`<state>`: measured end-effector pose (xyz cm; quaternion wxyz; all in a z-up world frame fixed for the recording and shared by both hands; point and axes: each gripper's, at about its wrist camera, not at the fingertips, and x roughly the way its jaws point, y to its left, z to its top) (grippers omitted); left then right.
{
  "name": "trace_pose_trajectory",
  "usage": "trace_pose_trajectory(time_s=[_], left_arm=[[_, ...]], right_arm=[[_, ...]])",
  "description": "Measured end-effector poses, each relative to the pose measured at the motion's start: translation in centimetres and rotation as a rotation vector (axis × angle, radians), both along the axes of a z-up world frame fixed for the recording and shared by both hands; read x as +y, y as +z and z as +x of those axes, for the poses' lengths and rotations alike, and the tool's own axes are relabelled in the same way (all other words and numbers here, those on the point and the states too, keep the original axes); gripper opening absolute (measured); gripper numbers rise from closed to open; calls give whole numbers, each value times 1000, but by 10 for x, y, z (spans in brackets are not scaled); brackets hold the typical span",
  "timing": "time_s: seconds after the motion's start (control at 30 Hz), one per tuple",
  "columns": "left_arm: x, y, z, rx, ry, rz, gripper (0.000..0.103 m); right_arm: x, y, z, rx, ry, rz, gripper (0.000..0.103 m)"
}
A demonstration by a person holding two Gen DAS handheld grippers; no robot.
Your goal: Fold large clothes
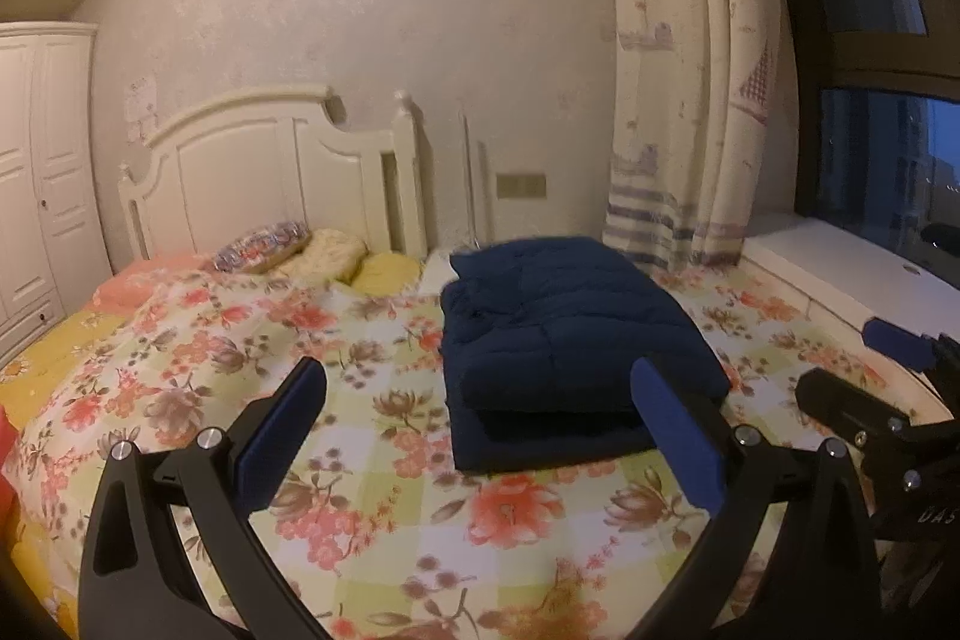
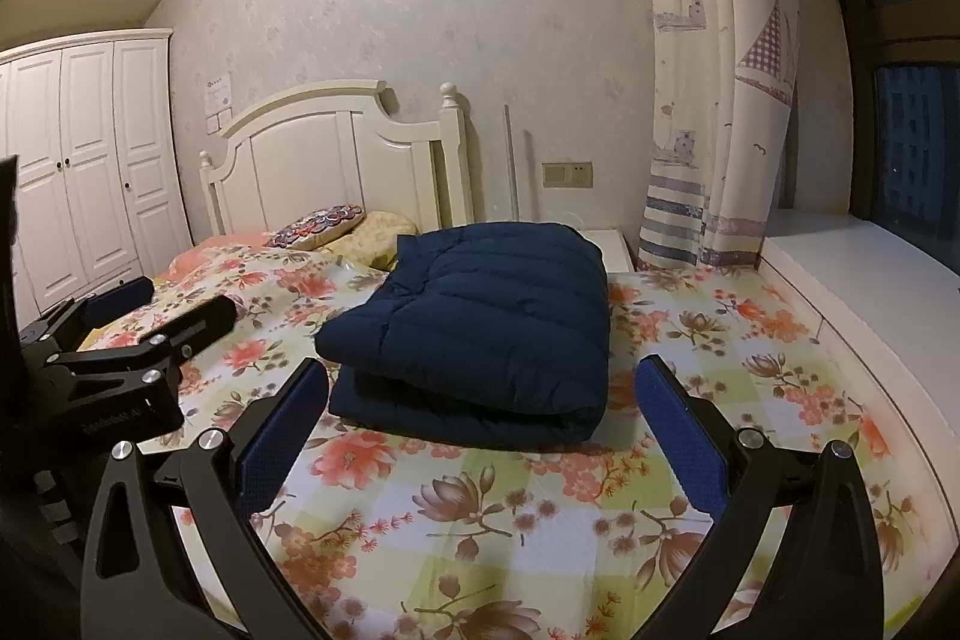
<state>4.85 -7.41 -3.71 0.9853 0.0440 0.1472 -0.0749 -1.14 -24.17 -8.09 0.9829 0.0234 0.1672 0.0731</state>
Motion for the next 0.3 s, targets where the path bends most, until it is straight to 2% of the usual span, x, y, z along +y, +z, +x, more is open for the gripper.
trace_pose_trajectory(time_s=[0.1,0.2,0.3], left_arm=[[-2,-5,9,30,-35,-4,101],[3,-14,29,112,-43,-12,101],[21,-28,58,185,-11,9,101]], right_arm=[[-4,-8,6,22,-12,4,98],[-8,-16,13,46,-23,1,98],[-29,-17,27,88,-90,-58,98]])
